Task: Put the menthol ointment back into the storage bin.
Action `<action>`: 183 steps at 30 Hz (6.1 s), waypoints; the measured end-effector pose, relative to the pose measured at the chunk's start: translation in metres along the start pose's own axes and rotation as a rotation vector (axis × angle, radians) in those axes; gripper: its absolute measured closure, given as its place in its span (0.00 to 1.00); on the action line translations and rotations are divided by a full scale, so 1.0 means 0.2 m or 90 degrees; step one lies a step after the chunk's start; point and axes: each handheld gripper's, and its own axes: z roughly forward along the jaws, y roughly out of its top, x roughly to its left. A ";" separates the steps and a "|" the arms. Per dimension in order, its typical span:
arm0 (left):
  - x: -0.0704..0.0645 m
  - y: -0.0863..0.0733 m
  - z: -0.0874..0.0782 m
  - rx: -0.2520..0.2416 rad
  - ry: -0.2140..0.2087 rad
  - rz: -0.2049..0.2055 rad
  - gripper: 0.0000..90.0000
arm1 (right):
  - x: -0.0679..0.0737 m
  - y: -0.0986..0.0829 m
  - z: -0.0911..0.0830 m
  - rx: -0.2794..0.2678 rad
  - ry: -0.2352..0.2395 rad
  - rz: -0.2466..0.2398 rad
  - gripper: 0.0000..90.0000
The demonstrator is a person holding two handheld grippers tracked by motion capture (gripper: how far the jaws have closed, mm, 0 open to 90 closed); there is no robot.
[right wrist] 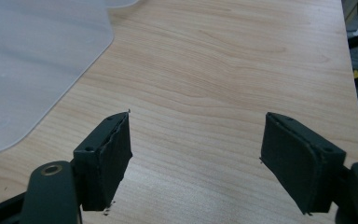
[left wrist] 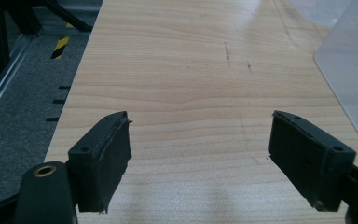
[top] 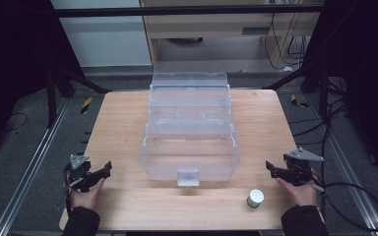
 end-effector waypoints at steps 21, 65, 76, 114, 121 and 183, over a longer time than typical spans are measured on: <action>-0.02 -0.01 0.03 0.023 -0.011 0.028 0.25 | 0.14 0.26 -0.16 0.069 0.091 -0.149 0.32; -0.02 -0.01 0.05 0.038 -0.015 0.044 0.26 | 0.43 0.33 -0.23 0.359 0.272 -0.433 0.29; -0.02 -0.01 0.05 0.039 -0.015 0.045 0.26 | 0.48 0.29 -0.20 0.386 0.281 -0.477 0.30; -0.02 -0.01 0.05 0.044 -0.015 0.049 0.26 | 0.54 0.21 -0.07 0.480 0.291 -0.506 0.51; -0.02 -0.01 0.05 0.043 -0.016 0.048 0.26 | 0.54 0.21 -0.05 0.489 0.293 -0.508 0.55; -0.03 -0.01 0.07 0.053 -0.014 0.058 0.26 | 0.57 0.66 -0.29 0.374 0.276 -0.423 0.56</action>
